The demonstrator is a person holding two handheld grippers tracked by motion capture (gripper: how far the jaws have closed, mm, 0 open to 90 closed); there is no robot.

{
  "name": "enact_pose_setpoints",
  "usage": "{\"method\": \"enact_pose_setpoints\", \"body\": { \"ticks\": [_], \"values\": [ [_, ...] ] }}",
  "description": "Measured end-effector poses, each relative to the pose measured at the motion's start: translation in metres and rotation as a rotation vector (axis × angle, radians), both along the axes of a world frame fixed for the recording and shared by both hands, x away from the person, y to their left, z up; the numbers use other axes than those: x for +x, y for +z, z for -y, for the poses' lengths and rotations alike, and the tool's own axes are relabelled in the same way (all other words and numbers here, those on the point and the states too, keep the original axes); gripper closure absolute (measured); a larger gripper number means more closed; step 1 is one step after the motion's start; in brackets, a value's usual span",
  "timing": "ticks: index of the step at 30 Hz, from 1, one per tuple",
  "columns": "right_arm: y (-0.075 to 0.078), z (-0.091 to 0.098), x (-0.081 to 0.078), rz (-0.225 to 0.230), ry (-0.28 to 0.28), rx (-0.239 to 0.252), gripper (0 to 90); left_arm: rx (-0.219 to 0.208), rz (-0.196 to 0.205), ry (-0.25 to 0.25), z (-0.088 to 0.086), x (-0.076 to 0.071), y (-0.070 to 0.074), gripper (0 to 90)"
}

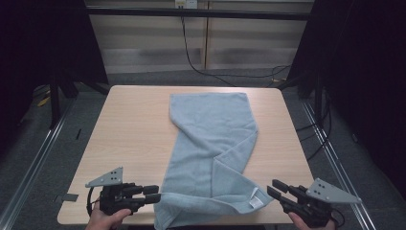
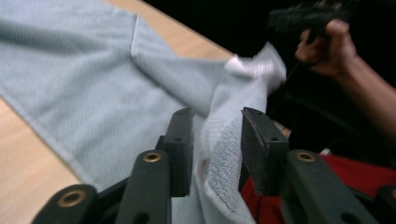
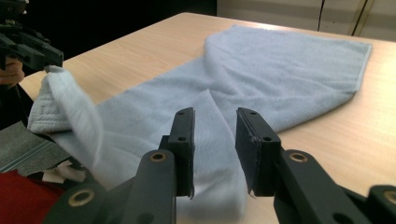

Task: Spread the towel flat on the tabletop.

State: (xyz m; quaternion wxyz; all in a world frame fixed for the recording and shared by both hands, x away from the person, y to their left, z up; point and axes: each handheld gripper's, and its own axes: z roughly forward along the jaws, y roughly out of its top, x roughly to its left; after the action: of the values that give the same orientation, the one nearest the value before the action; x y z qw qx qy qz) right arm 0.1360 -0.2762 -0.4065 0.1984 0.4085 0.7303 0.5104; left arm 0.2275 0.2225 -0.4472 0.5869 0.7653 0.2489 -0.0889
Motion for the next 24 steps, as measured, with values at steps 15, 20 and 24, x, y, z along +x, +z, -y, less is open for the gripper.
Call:
{"method": "enact_pose_setpoints", "body": {
  "ticks": [15,20,24],
  "values": [
    [-0.053,-0.082,0.128,-0.244,0.163,-0.13,51.9,0.334,-0.026,0.08,0.059,0.069,-0.046,58.4],
    [-0.073,-0.097,0.146,-0.316,0.159,-0.167,79.0,0.413,0.004,0.095,0.066,0.071,-0.056,61.3],
    [-0.06,-0.082,0.127,-0.243,0.082,-0.122,89.6,0.447,0.026,0.118,0.054,0.06,-0.054,63.7]
  ]
}}
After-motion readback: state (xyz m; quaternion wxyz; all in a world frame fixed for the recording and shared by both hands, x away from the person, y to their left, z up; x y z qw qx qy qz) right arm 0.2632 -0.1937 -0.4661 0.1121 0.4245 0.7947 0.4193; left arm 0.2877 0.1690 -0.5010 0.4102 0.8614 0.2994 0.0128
